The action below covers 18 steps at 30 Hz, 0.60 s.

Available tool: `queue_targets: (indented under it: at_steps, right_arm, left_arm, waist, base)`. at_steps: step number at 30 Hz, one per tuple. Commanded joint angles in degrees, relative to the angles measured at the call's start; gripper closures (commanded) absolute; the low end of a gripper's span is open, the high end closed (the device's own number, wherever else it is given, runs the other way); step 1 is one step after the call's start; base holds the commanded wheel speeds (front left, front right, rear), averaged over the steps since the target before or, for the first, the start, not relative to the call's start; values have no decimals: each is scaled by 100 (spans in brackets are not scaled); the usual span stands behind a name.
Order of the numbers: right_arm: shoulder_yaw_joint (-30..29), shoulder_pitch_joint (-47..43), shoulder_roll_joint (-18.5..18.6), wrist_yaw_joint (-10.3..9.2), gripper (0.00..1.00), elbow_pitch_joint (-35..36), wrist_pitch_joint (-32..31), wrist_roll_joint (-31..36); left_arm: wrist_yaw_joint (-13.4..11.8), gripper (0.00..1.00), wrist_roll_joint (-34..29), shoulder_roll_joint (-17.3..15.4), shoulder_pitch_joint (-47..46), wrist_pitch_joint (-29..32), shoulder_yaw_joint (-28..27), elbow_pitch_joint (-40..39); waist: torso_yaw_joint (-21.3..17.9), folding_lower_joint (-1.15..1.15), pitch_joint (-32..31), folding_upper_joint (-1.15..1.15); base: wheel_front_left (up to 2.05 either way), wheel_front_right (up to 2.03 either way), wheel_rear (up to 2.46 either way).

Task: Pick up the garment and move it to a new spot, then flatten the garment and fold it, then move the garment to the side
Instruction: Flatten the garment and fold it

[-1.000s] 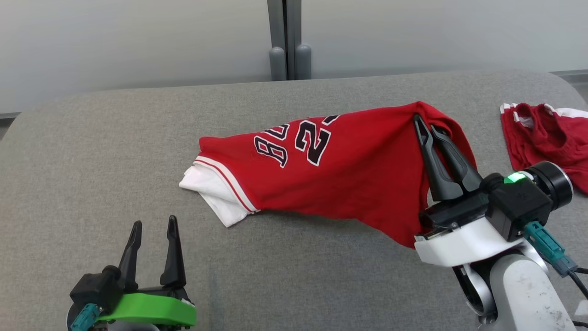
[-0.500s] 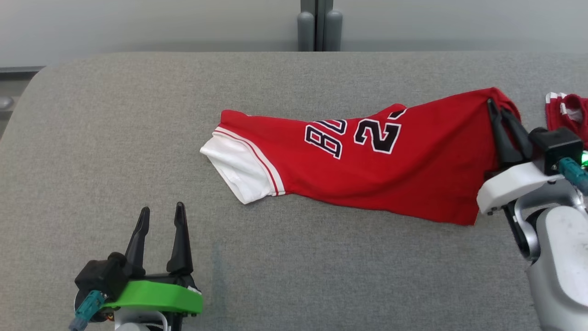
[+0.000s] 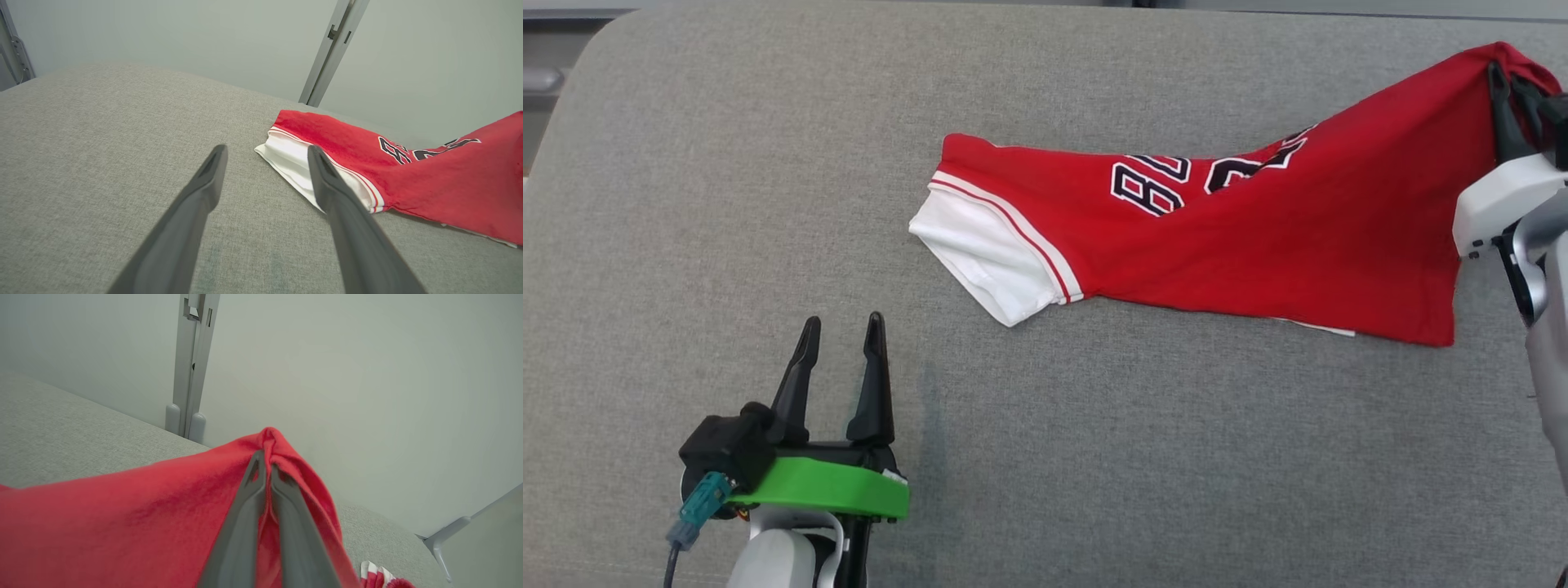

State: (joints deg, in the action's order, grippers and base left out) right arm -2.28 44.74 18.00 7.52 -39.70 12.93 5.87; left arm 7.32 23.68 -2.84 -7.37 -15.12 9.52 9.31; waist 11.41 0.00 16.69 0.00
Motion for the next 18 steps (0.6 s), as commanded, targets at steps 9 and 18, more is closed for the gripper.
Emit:
queue_targets:
  at_steps: [9, 18]
  right_arm:
    - [-31, 544, -144, -7, 0, -901, 222, 248]
    - [48, -270, -432, -7, 0, -43, 230, 25]
  left_arm:
    - [29, 0, -60, -11, -106, -2, 2, 88]
    - [29, 0, -185, -12, 76, -3, -100, 192]
  waist:
    - [-67, 0, -6, 0]
    - [-411, 0, -514, 0]
  base:
    - [0, 0, 0]
    - [0, 0, 0]
